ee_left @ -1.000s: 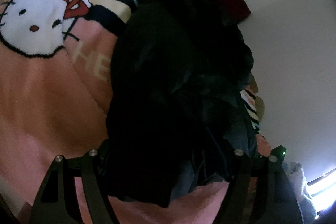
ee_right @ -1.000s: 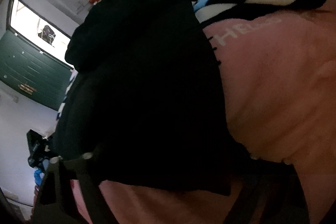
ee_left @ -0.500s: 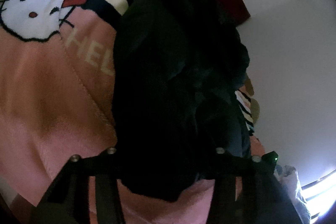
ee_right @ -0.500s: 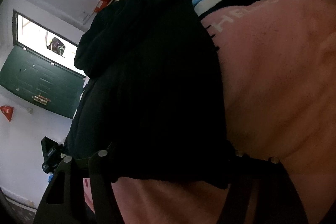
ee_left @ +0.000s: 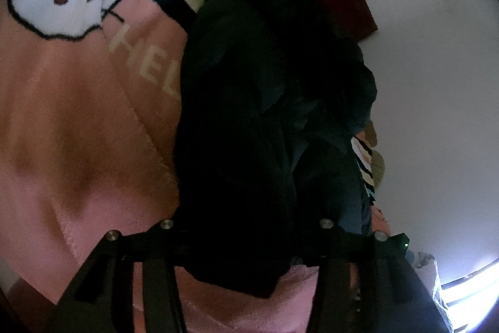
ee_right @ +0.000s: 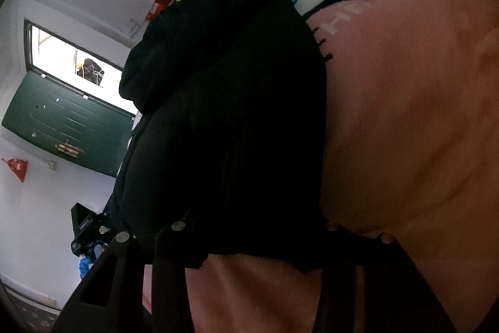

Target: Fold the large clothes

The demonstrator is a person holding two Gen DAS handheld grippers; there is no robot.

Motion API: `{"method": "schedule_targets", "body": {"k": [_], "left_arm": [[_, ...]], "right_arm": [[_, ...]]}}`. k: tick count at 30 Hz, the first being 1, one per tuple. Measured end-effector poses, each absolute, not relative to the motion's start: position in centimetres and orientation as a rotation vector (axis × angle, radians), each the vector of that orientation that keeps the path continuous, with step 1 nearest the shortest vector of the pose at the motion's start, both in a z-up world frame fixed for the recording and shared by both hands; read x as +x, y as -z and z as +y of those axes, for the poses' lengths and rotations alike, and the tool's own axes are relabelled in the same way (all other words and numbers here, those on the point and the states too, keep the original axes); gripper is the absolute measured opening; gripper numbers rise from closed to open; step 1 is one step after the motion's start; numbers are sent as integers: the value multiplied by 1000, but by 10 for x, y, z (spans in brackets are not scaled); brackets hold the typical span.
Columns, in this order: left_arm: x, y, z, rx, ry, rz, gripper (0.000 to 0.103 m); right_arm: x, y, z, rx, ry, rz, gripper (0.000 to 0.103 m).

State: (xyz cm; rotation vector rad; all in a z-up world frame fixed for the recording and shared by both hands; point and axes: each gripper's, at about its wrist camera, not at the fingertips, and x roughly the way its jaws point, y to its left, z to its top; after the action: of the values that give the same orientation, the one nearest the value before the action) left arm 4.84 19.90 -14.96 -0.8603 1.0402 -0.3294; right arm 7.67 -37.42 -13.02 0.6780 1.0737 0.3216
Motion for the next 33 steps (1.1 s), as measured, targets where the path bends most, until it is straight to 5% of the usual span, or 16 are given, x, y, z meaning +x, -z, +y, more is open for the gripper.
{"method": "schedule_targets", "body": {"k": [5, 14, 33], "left_arm": [[50, 150, 195, -866, 367, 1034, 45], [47, 130, 193, -879, 446, 956, 24], [126, 2, 201, -826, 658, 686, 19]], "right_arm": [[76, 131, -375, 678, -319, 1068, 38], [77, 118, -371, 642, -323, 1041, 18], [146, -2, -394, 733, -401, 725, 16]]}}
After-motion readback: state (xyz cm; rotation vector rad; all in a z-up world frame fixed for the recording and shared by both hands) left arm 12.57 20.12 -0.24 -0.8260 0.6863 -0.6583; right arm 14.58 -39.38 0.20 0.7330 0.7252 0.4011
